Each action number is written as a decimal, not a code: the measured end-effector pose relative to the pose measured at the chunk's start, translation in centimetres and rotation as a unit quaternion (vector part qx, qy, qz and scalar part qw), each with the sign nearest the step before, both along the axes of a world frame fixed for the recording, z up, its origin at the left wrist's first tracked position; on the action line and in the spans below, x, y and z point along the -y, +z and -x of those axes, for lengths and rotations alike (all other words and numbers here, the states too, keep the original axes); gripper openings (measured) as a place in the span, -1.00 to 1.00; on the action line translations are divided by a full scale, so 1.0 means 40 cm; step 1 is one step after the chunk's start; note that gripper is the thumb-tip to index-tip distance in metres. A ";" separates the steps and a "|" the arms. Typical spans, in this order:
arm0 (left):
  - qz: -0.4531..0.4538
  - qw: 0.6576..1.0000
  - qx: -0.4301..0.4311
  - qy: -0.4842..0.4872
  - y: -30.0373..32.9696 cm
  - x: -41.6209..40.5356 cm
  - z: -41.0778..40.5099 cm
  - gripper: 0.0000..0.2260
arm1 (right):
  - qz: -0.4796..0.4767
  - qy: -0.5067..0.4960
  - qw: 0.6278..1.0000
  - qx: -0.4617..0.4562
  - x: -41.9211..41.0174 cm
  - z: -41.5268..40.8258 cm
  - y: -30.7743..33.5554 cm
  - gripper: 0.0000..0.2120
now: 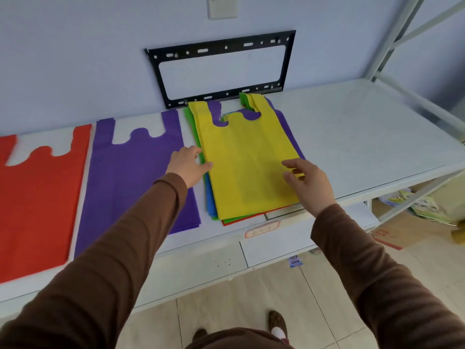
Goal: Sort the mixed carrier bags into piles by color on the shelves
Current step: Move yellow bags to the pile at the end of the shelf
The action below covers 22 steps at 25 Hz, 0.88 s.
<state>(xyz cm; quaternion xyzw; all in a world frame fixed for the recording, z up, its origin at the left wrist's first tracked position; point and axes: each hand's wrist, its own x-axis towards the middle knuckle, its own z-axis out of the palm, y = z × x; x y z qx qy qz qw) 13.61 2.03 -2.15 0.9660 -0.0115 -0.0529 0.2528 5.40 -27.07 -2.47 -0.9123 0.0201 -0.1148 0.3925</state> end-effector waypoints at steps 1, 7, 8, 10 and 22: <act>-0.011 1.000 -0.013 0.019 -0.007 0.023 -0.005 -0.47 | 0.015 0.014 1.000 -0.002 0.030 -0.014 -0.008 -0.75; -0.027 0.989 -0.046 0.135 -0.029 0.109 -0.014 -0.40 | 0.076 0.146 0.986 -0.022 0.151 -0.071 -0.064 -0.63; -0.029 0.988 -0.038 0.147 -0.026 0.116 -0.013 -0.42 | 0.071 0.157 0.985 -0.021 0.157 -0.075 -0.069 -0.63; -0.042 0.985 -0.010 0.165 -0.017 0.133 -0.007 -0.49 | 0.063 0.170 0.983 -0.019 0.166 -0.082 -0.074 -0.65; 0.073 0.990 -0.016 0.117 0.005 0.179 0.076 -0.69 | 0.019 0.098 0.983 -0.154 0.170 -0.167 -0.021 -0.47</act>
